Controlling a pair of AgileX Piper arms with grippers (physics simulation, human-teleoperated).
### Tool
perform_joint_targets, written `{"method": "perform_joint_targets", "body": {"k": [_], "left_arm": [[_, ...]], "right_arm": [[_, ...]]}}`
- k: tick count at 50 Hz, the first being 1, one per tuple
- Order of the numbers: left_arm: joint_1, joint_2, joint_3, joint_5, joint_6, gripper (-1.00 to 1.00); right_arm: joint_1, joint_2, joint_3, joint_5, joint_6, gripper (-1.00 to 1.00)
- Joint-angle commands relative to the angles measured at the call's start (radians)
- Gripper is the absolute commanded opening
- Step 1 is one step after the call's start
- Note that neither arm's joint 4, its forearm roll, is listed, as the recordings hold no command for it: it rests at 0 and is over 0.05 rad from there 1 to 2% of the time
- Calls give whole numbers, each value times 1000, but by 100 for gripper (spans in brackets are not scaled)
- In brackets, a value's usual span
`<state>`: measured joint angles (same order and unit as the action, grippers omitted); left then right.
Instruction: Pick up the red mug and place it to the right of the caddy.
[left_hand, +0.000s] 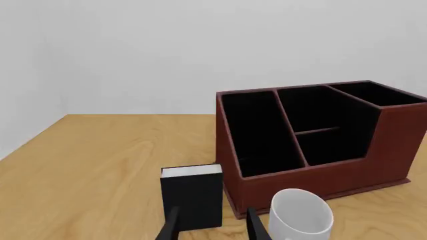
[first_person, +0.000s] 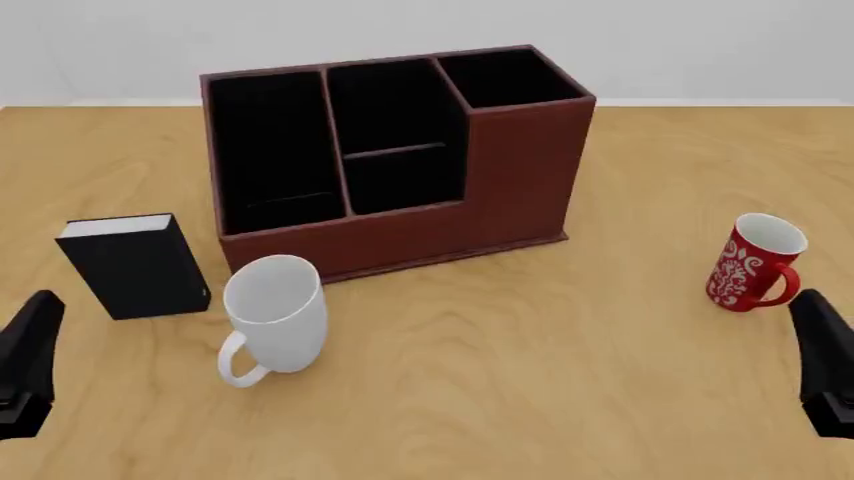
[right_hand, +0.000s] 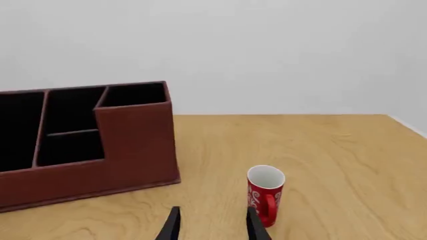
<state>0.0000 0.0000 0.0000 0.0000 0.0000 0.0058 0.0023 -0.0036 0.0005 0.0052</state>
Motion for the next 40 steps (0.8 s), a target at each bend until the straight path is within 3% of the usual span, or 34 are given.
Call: {"method": "perform_joint_targets", "body": {"k": [1, 10, 28, 30, 36, 40], "left_arm": [[0, 0, 0, 0, 0, 100], [0, 0, 0, 0, 0, 100], [0, 0, 0, 0, 0, 100], [0, 0, 0, 0, 0, 100], [0, 0, 0, 0, 0, 100], [0, 0, 0, 0, 0, 100]], "right_arm": [[-9, 2, 0, 5, -18, 100], [2, -1, -4, 9, -37, 100], [-86, 80, -307, 230, -22, 100], [-124, 158, -316, 204, -42, 100], [-153, 178, -344, 192, -46, 100], [-181, 250, -332, 143, -86, 100]]}}
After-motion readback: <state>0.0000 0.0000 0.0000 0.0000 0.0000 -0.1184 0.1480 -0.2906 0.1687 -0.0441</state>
